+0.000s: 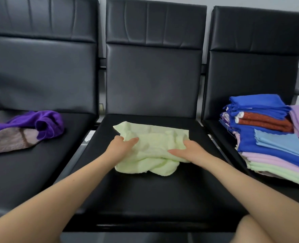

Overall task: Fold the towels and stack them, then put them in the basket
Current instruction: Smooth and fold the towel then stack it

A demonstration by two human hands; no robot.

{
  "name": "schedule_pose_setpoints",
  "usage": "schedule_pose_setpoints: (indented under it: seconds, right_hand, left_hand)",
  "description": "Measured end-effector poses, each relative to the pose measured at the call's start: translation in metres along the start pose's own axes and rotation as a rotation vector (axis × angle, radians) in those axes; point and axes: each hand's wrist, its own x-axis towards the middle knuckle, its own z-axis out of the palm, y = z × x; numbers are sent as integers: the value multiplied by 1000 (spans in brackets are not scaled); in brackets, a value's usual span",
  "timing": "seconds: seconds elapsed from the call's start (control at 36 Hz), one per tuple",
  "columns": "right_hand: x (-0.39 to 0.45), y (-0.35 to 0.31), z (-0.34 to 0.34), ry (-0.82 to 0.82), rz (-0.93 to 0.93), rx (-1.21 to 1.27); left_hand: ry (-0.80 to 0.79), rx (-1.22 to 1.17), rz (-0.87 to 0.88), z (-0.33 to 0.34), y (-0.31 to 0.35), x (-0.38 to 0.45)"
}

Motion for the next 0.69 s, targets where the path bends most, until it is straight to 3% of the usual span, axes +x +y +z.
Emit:
schedule_pose_setpoints:
  seconds: [0.06,0.17,0.31,0.39,0.53,0.61,0.69]
  right_hand:
    - [-2,-1,2,8,26,-34]
    - [0,5,1,-38,32,130]
    - [-1,0,1,111,-28,364]
    - [-4,-16,-4,206,-8,550]
    - [-8,-32,-6,165,19,777]
    - [-15,-30,-9,87,-101,558]
    - [-21,-22,-12,-100,-168,247]
  left_hand:
    - [-63,71,-25,-5,-1,-3]
    - [-169,175,-47,-13,-4,-12]
    - [-505,22,92,-27,-8,-31]
    - [-577,-131,171,-28,-12,-38]
    - [-326,-551,293,-21,-12,-41]
    - [-131,-597,266,-19,-8,-39]
    - [49,-579,209,-25,-4,-36]
